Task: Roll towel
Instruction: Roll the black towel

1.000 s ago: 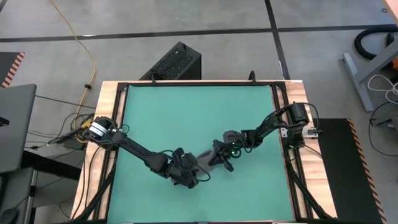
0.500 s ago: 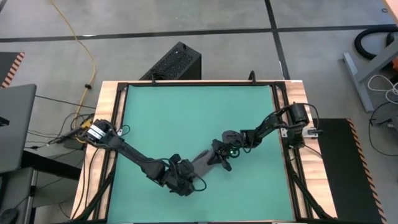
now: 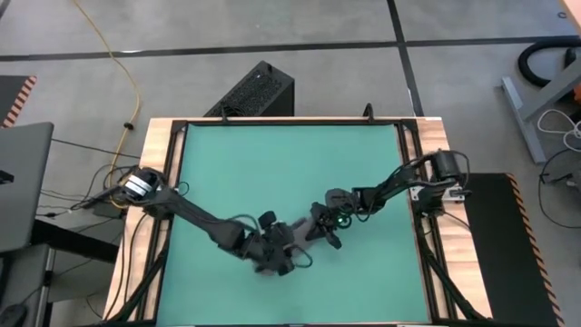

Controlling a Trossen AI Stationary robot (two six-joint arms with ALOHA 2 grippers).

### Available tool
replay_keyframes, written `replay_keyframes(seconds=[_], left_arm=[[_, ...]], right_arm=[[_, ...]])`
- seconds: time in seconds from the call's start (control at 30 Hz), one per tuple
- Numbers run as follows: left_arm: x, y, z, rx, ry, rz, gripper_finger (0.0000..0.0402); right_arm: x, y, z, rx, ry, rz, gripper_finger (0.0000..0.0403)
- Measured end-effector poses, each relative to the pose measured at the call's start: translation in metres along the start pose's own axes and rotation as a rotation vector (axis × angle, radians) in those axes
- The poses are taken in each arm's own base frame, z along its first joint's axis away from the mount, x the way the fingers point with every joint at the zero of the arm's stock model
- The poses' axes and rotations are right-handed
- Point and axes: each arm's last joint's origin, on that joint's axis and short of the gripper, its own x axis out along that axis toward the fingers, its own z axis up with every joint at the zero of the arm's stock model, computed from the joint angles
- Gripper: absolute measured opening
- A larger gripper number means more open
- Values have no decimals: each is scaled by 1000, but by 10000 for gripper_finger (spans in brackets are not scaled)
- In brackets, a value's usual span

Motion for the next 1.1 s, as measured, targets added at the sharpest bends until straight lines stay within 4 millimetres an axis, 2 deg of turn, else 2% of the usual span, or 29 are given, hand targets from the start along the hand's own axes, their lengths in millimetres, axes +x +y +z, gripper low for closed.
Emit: replay_keyframes(seconds=[0.2,0.37,0.57,0.7,0.83,1.1], left_arm=[[20,16,16,12,-81,-71,180],[50,18,10,51,-84,-140,180],[75,33,10,47,-40,-126,180],[80,46,6,19,49,-77,180],[79,55,-6,3,173,6,180],[64,48,-26,-27,279,135,180]], right_arm=[[-29,24,25,-22,9,78,13],[-58,57,39,-83,19,116,13],[-93,92,40,-111,33,48,13],[-110,109,36,-136,28,-38,13],[-121,121,30,-155,26,-102,19],[-128,131,24,-178,42,-135,20]])
